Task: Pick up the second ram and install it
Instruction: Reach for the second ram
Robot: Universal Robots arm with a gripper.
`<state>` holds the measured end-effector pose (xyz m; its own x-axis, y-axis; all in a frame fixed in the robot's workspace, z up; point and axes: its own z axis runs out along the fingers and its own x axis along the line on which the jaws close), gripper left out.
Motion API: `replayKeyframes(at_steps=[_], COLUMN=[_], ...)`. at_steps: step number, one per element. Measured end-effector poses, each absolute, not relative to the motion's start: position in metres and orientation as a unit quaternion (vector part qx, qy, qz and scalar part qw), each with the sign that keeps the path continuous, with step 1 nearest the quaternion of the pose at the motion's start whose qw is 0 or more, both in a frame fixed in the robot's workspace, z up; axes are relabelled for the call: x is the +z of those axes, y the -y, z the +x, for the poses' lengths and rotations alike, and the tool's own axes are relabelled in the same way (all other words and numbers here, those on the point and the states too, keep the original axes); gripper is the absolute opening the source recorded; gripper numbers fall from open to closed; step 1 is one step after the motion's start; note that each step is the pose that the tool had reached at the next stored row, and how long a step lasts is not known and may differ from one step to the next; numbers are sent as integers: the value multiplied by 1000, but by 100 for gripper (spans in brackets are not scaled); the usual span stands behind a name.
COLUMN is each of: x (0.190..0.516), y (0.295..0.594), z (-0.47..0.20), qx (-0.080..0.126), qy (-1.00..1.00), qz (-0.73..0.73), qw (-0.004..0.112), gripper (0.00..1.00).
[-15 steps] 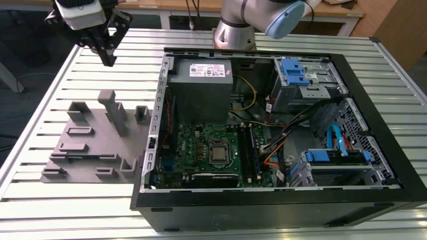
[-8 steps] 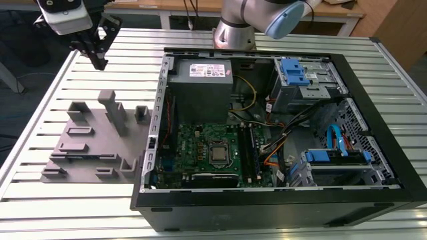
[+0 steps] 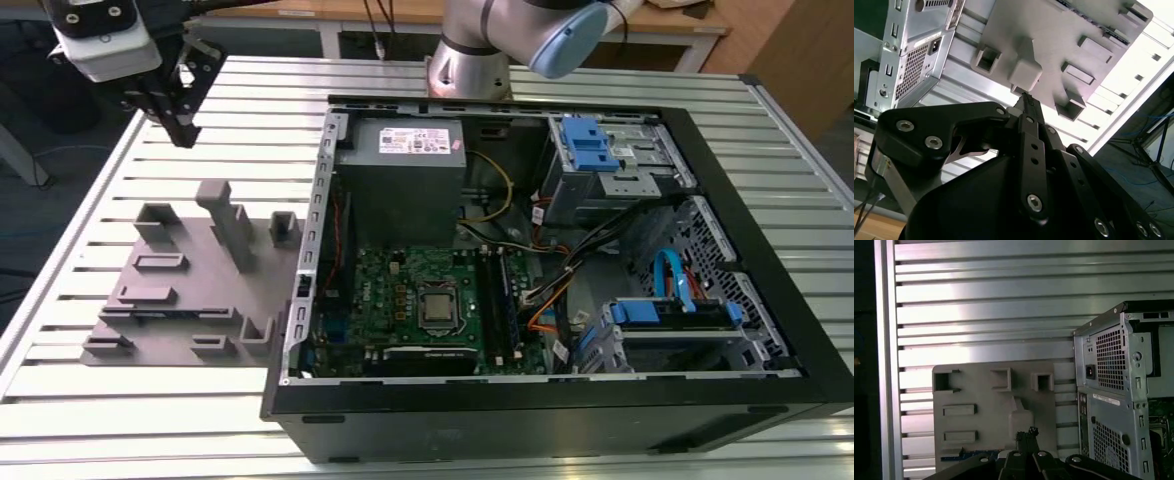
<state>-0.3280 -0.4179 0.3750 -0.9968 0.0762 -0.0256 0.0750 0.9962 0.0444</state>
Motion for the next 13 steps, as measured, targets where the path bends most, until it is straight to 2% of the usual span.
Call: replayKeyframes(at_steps=[13], x=[367], y=[426], z=[-342], qx=[22], qy=[-999], qz=[38], qw=[14], gripper=[7])
